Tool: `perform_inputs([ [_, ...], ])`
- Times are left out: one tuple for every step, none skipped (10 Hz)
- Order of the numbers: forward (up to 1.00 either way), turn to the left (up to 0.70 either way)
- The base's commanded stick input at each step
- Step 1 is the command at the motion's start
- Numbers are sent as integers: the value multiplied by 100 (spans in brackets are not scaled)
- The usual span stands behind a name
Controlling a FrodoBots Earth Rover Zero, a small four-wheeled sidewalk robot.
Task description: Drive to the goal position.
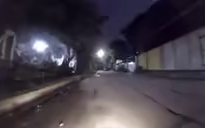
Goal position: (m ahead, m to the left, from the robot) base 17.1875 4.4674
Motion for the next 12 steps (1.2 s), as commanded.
perform_inputs([
  [50,0],
  [50,0],
  [50,0],
  [50,0],
  [50,0],
  [50,-13],
  [50,-49],
  [50,-50],
  [50,-50],
  [50,-9],
  [50,0],
  [50,0],
])
